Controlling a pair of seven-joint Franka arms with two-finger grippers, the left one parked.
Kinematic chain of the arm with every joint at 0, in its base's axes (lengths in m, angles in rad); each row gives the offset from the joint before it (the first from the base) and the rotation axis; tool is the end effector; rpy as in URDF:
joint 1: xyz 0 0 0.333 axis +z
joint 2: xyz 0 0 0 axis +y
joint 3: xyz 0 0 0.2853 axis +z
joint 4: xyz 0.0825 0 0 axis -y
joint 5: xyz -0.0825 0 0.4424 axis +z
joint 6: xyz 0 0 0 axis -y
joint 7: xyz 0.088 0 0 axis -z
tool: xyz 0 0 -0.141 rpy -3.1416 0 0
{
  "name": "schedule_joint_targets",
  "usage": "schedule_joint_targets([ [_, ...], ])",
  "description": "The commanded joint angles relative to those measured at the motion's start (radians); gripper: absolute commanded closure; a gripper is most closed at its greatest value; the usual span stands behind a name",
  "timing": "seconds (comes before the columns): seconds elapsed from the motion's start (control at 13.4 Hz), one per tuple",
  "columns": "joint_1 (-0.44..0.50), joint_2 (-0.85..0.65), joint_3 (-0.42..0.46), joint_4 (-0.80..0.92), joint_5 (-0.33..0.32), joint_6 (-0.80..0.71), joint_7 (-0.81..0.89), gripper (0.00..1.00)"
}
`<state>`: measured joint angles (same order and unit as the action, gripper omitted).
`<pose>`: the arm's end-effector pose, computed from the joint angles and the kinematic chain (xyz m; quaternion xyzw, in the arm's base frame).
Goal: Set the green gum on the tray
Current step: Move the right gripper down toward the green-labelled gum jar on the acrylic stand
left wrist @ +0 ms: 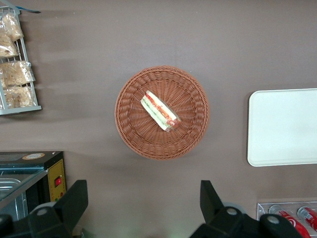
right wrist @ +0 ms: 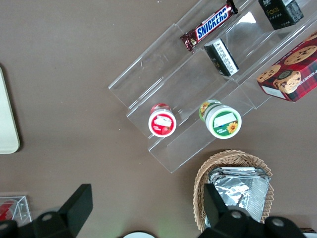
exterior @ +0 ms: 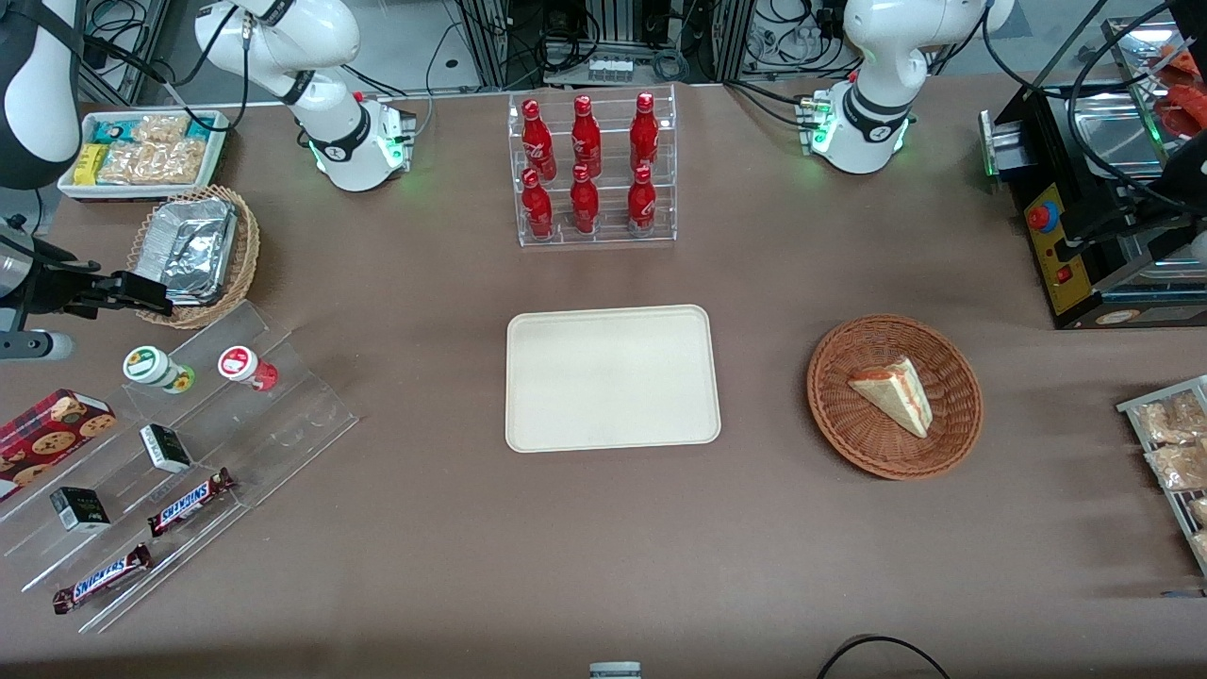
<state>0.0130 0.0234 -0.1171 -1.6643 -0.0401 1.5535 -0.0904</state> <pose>0.6027 -0.0682 0.4953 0.9975 -0.0059 -0.0687 0.0148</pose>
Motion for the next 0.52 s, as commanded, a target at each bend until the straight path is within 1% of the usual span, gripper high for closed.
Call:
schedule_joint_targets([
  [0.0,0.005,0.012,0.001,0.032,-0.011,-0.027,0.015,0.00],
  [0.3,0.002,0.032,0.001,0.031,-0.003,-0.010,0.005,0.00],
  [0.45,0.002,0.038,0.001,0.011,0.005,0.032,-0.018,0.00],
])
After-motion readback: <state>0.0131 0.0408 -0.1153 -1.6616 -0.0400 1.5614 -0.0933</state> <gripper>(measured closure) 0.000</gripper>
